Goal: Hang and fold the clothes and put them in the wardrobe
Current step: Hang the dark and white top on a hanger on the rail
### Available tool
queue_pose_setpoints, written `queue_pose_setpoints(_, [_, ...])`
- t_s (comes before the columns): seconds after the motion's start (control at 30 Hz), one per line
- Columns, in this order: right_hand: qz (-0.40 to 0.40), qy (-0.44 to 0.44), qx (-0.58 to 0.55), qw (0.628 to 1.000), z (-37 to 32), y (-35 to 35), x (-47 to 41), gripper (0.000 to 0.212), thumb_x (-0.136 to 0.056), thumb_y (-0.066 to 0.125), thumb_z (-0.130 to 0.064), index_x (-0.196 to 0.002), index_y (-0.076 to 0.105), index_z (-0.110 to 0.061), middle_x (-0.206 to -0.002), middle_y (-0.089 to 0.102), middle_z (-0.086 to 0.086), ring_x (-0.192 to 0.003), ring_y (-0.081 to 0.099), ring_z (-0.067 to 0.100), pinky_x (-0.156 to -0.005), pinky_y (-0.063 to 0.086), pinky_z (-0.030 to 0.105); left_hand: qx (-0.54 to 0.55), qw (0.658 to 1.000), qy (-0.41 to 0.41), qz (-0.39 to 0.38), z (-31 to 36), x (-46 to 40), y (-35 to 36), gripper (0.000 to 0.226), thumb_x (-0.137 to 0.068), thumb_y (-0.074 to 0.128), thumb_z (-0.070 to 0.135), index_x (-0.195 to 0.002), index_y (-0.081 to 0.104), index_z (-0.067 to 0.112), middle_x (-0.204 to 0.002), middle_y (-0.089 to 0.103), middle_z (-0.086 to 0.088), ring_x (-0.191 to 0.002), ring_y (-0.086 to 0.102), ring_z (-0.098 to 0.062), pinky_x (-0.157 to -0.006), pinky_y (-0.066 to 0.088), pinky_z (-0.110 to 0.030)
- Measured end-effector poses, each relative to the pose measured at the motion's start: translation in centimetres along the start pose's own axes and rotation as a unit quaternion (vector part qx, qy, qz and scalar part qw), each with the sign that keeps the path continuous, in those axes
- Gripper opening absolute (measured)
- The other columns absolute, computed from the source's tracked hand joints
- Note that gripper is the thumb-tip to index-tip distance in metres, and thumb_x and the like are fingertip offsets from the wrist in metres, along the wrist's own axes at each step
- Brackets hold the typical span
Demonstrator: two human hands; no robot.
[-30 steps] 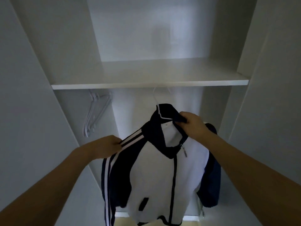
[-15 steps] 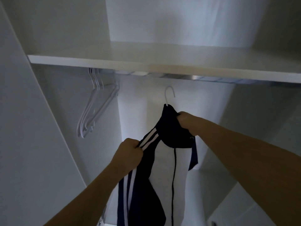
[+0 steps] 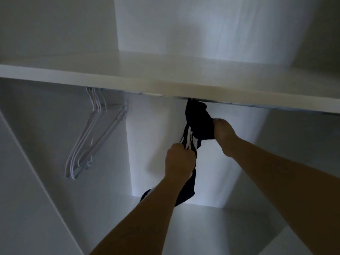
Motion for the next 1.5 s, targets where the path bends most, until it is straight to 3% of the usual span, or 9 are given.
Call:
queue_pose_setpoints(0.07, [-0.001,0.016,0.054,0.998,1.5,-0.1,0.5,0.01,-0.101,0.038,-0.022,-0.101,0.047,-0.018,-0.09,0.049,0.0,-0.089,0.048,0.018,-0.056,0.034,0.019,-0.077,0.994,-0.047,-0.055,-1.2,0.3,1.8,0.039,-0.089,0.044,0.001,-0.055,0.032,0.016,-0.055,0.038,0.003,-0.049,0.033,-0.009,-0.043,0.028,-0.018])
queue_pose_setpoints(0.13, [-0.041,0.06,-0.011,0.997,2.5,-0.3,1.5,0.035,-0.099,0.045,-0.021,-0.134,0.043,-0.015,-0.117,0.053,0.007,-0.101,0.048,0.02,-0.074,0.038,0.015,-0.163,0.978,-0.076,-0.11,-1.5,0.5,2.7,0.036,-0.094,0.044,0.009,-0.062,0.033,0.019,-0.064,0.039,0.003,-0.054,0.035,-0.008,-0.048,0.03,-0.018])
queue_pose_setpoints(0.2, [-0.053,0.089,-0.018,0.994,2.4,-1.2,3.4,0.054,-0.098,0.048,-0.02,-0.148,0.032,-0.009,-0.138,0.047,0.01,-0.098,0.046,0.014,-0.08,0.034,0.02,-0.253,0.952,-0.09,-0.149,-0.4,0.7,2.5,0.037,-0.098,0.043,0.014,-0.065,0.029,0.021,-0.069,0.035,0.004,-0.057,0.032,-0.007,-0.051,0.03,-0.017])
queue_pose_setpoints(0.37, [-0.056,0.082,0.016,0.995,0.7,-5.5,10.1,0.053,-0.096,0.049,-0.022,-0.146,0.036,-0.012,-0.138,0.05,0.008,-0.089,0.048,0.011,-0.073,0.036,0.018,-0.366,0.916,-0.033,-0.159,5.1,4.2,-0.5,0.032,-0.101,0.041,0.014,-0.07,0.033,0.021,-0.071,0.034,0.003,-0.06,0.033,-0.01,-0.054,0.032,-0.021])
queue_pose_setpoints(0.47, [-0.05,0.071,0.066,0.994,-0.1,-9.2,15.1,0.051,-0.096,0.048,-0.022,-0.145,0.038,-0.015,-0.135,0.051,0.008,-0.08,0.049,0.007,-0.056,0.035,0.016,-0.413,0.894,0.101,-0.137,8.2,8.3,-2.1,0.019,-0.103,0.037,0.014,-0.103,0.055,0.005,-0.081,0.046,-0.003,-0.075,0.045,-0.018,-0.068,0.041,-0.03])
queue_pose_setpoints(0.67, [0.016,0.083,0.14,0.986,0.4,-16.4,24.2,0.05,-0.094,0.05,-0.017,-0.143,0.041,-0.011,-0.14,0.048,0.014,-0.119,0.053,0.029,-0.101,0.04,0.031,-0.435,0.846,0.264,-0.161,11.2,14.0,-0.5,0.039,-0.104,0.036,0.026,-0.131,0.052,0.003,-0.119,0.058,-0.014,-0.105,0.057,-0.028,-0.089,0.049,-0.04])
queue_pose_setpoints(0.97, [0.117,0.276,0.166,0.939,4.8,-23.5,40.8,0.047,-0.095,0.049,-0.02,-0.142,0.043,-0.016,-0.145,0.044,0.008,-0.126,0.048,0.026,-0.102,0.038,0.031,-0.423,0.745,0.407,-0.316,13.6,23.3,7.7,0.034,-0.102,0.034,0.028,-0.124,0.05,0.007,-0.12,0.057,-0.012,-0.104,0.055,-0.03,-0.083,0.044,-0.037])
queue_pose_setpoints(1.2, [0.228,0.352,0.208,0.884,4.4,-30.3,59.6,0.047,-0.095,0.047,-0.02,-0.142,0.042,-0.017,-0.148,0.041,0.004,-0.132,0.044,0.022,-0.107,0.033,0.03,-0.359,0.648,0.543,-0.395,16.0,41.5,12.3,0.038,-0.102,0.037,0.029,-0.13,0.05,0.008,-0.127,0.056,-0.014,-0.111,0.055,-0.032,-0.09,0.043,-0.038])
queue_pose_setpoints(1.5, [0.356,0.481,0.226,0.769,1.7,-34.5,94.4,0.046,-0.096,0.045,-0.018,-0.141,0.042,-0.015,-0.148,0.041,0.003,-0.135,0.04,0.021,-0.11,0.031,0.032,-0.249,0.552,0.627,-0.491,17.3,72.2,10.6,0.039,-0.102,0.035,0.03,-0.131,0.049,0.009,-0.131,0.055,-0.011,-0.113,0.054,-0.031,-0.091,0.044,-0.038])
Point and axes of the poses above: each hand's wrist, its own x-axis away from the middle knuckle, its own y-axis out of the palm, z = x × y, the point moved 3 cm from there along -x, towards the middle knuckle
